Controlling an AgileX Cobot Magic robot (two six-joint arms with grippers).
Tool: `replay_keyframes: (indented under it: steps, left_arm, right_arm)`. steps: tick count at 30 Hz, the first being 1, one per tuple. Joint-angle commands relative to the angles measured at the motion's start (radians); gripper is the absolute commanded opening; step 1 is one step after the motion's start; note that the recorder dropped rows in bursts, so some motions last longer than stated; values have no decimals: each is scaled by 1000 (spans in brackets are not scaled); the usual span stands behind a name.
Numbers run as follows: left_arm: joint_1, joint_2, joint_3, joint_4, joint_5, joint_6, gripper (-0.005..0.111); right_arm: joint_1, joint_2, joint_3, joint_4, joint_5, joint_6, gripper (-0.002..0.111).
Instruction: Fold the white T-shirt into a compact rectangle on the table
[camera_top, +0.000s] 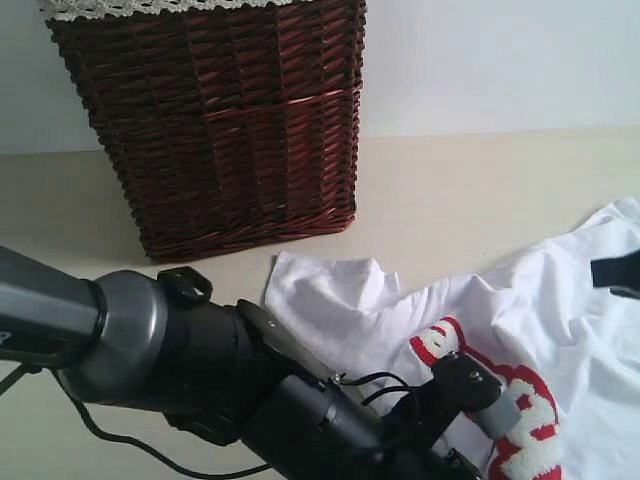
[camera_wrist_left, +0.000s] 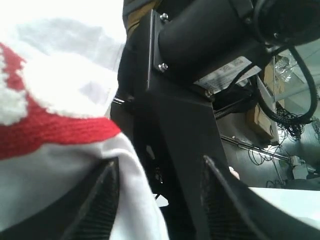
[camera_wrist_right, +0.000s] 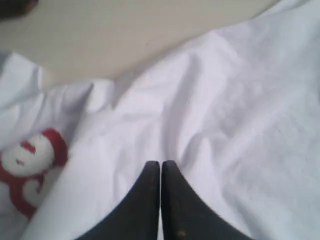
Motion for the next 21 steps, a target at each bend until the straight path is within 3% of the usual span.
replay_keyframes:
  steps: [1, 5, 12, 16, 21]
  left_arm:
    - [34, 0, -7, 7, 4, -8, 50]
    - [69, 0, -7, 7, 6, -10, 50]
    - [121, 0, -7, 34, 9, -8, 50]
    - [170, -1, -7, 50, 161, -26, 50]
    - [187, -20, -7, 113, 157, -26, 50]
  right_arm:
    - [0, 77, -18, -200, 99, -79, 0]
    - [0, 112, -18, -397, 119, -3, 0]
    - [0, 293, -18, -402, -40, 91, 0]
    - [0, 329, -18, -432, -52, 103, 0]
    - [0, 354, -18, -515, -61, 197, 0]
